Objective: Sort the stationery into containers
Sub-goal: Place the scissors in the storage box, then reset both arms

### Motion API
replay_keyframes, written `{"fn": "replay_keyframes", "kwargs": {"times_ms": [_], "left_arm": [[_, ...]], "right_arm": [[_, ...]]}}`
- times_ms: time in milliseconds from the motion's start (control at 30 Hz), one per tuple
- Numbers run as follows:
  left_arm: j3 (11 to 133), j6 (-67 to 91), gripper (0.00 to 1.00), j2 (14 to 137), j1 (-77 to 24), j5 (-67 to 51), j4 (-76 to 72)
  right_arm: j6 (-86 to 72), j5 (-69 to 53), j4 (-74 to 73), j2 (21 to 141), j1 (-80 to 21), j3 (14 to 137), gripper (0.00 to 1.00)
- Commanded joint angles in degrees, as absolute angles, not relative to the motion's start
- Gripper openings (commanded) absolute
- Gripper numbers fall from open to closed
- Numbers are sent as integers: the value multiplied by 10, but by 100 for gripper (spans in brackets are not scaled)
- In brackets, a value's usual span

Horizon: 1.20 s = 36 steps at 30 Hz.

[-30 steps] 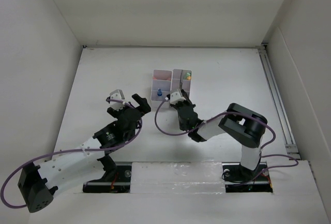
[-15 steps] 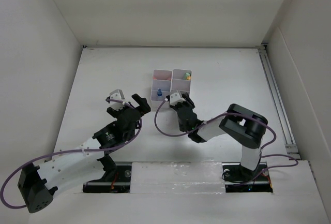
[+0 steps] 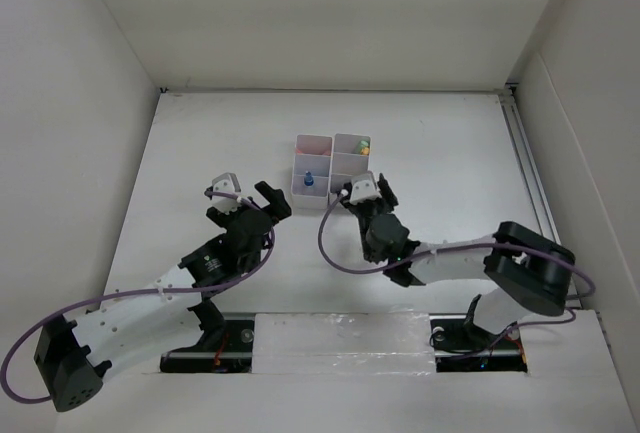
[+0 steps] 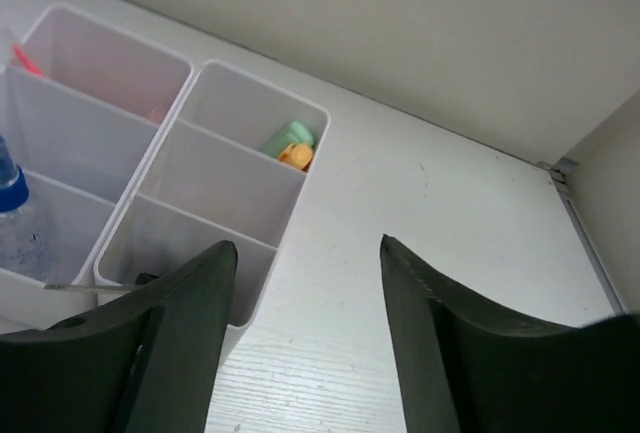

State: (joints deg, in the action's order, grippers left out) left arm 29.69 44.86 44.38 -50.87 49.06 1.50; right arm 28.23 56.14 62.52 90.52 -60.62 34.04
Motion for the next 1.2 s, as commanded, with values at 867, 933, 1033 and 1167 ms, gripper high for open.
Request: {"fn": "replay_keyframes", "kwargs": {"times_ms": [867,933,1033,1167], "left_arm": [[480,643,100,333,-505,518,348],[500,622,100,313,-505,512,353],[525,579,100,301,-505,520,353],[533,566,100,285,-505,526,374]], "right_arm": [[-206,474,-384,321,-646,568,100],[-206,468,-400,310,-646,574,100],[-223,494,-438,283,-646,581,100],[-217,483,-445,246,-651,590,100]]}}
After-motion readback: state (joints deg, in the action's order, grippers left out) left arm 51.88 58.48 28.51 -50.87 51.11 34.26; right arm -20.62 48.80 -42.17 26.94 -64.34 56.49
